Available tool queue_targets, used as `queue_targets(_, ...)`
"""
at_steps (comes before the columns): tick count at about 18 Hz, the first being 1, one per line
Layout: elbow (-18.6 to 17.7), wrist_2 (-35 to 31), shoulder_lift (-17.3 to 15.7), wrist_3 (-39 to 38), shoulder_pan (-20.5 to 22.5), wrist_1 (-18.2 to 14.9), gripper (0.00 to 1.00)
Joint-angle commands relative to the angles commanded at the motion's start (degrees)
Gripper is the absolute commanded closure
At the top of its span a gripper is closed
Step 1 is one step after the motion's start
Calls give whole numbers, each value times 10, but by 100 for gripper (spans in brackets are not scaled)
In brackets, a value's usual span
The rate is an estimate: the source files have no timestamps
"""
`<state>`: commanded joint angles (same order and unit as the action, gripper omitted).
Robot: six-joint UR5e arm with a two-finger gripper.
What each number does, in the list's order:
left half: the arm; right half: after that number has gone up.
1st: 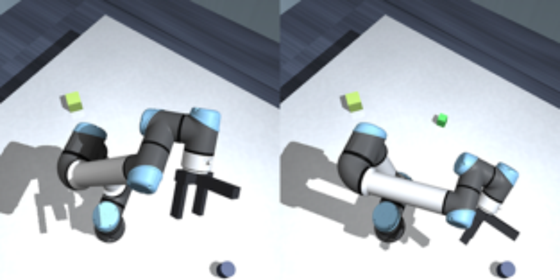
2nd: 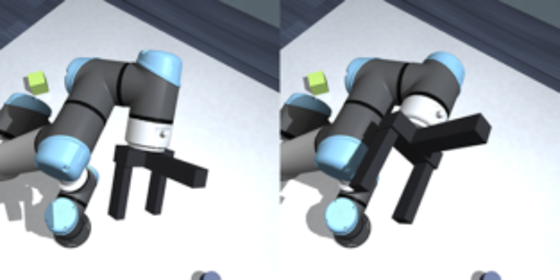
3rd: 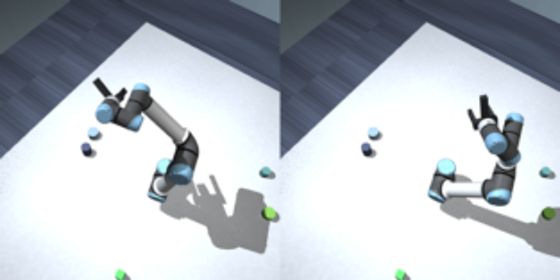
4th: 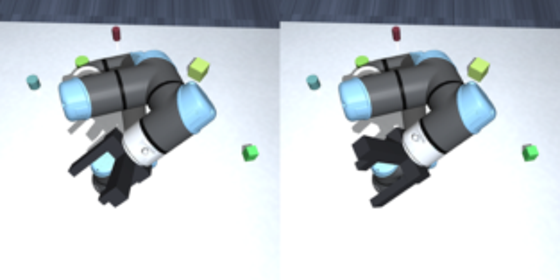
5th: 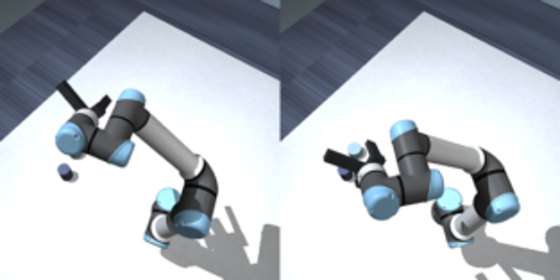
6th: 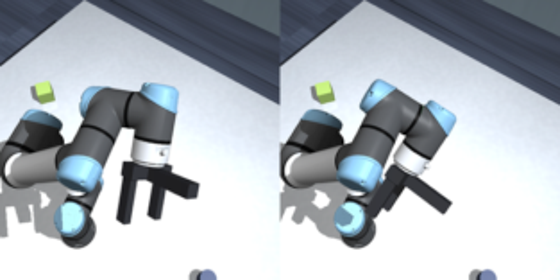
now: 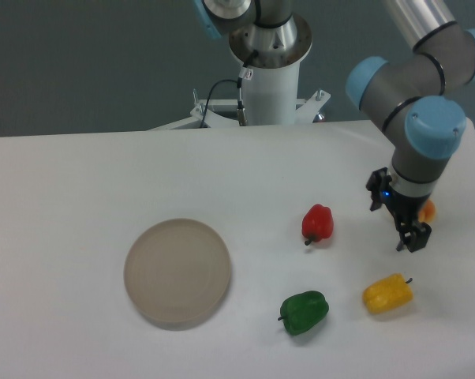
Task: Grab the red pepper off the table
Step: 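Move the open gripper over the red bell pepper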
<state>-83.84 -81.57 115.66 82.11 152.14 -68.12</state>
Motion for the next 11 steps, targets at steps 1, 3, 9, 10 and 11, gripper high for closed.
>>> queue_targets(1,-8,11,-1,-18,1,1,0)
queue_targets(3,-29,39,-13,-55,13,5,0)
queue_targets(9,-110,76,-55,-136,30,23,0)
queue_targets(10,-122,76,-62,-161,29,38,0)
queue_targets(11,-131,77,-64,-187,29,54,0)
